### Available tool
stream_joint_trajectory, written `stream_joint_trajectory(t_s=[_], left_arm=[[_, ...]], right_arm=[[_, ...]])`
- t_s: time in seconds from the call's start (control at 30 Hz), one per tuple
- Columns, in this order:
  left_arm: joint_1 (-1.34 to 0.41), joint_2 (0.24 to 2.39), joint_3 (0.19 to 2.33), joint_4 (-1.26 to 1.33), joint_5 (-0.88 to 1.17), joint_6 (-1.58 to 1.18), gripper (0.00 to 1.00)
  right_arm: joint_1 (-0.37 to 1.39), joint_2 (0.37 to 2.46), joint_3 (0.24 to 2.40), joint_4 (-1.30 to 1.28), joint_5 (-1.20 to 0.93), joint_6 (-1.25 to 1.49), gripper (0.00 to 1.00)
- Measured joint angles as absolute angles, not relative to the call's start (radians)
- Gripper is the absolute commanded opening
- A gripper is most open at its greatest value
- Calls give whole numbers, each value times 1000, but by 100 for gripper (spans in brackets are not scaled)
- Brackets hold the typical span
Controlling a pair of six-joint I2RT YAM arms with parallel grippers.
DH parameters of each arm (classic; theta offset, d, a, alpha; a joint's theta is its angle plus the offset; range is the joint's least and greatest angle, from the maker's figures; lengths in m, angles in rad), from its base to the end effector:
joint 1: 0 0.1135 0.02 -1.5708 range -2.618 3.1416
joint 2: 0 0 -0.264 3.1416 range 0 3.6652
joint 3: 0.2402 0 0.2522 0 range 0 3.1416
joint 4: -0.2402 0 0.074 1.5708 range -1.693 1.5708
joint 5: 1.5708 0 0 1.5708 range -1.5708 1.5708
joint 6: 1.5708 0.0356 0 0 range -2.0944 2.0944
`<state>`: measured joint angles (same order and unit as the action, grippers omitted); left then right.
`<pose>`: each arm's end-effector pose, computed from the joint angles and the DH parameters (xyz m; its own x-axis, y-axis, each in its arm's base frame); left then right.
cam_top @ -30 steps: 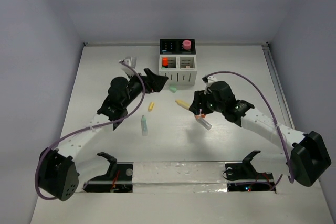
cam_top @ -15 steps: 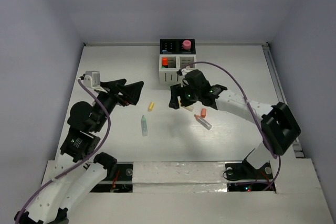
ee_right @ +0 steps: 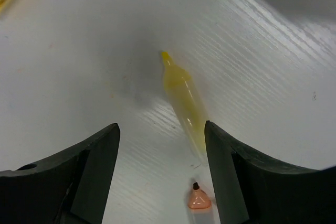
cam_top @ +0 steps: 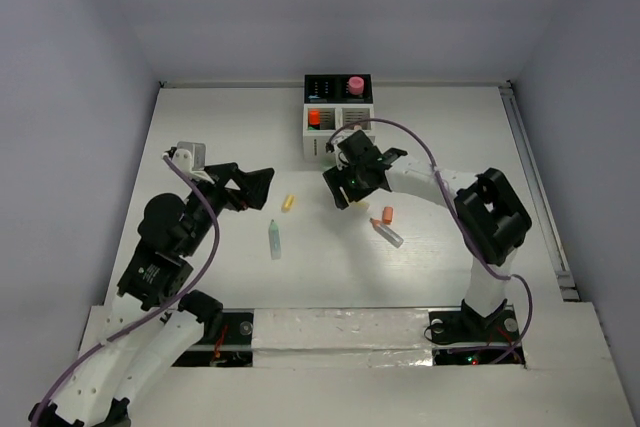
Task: Sort the stationery into containers
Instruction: Pick up the pen from the center of the board.
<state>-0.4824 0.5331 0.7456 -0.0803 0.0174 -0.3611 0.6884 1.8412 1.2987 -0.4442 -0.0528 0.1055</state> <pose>0.1132 -0.0600 0.3724 -0.0600 -0.3673 -0.9282 0.4895 0.7995 -0.3481 0.3013 0.2503 0.2014 -0.7098 -0.4478 -0.5437 -0.5854 0.8043 0.1018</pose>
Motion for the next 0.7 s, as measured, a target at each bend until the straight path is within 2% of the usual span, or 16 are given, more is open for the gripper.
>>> stream_joint_trajectory(t_s=[0.33,0.4,0.47,0.57,0.7], left_arm=[[-469,524,746,-80,52,-344,99],[-460,527,746,-80,62,-341,99],[-450,532,745,-80,78,-340,99],[-434,539,745,-80,99,-339,99],[-418,544,744,-79,125,-339,99]], right_arm=[[658,1989,1412,-508,-57,-14,65],[658,2014,1431,-510,-56,-26,61],[658,2024,1448,-517,-55,-31,52],[656,2030,1455,-521,-44,-39,32],[653,2030,1456,-521,-39,-27,17]])
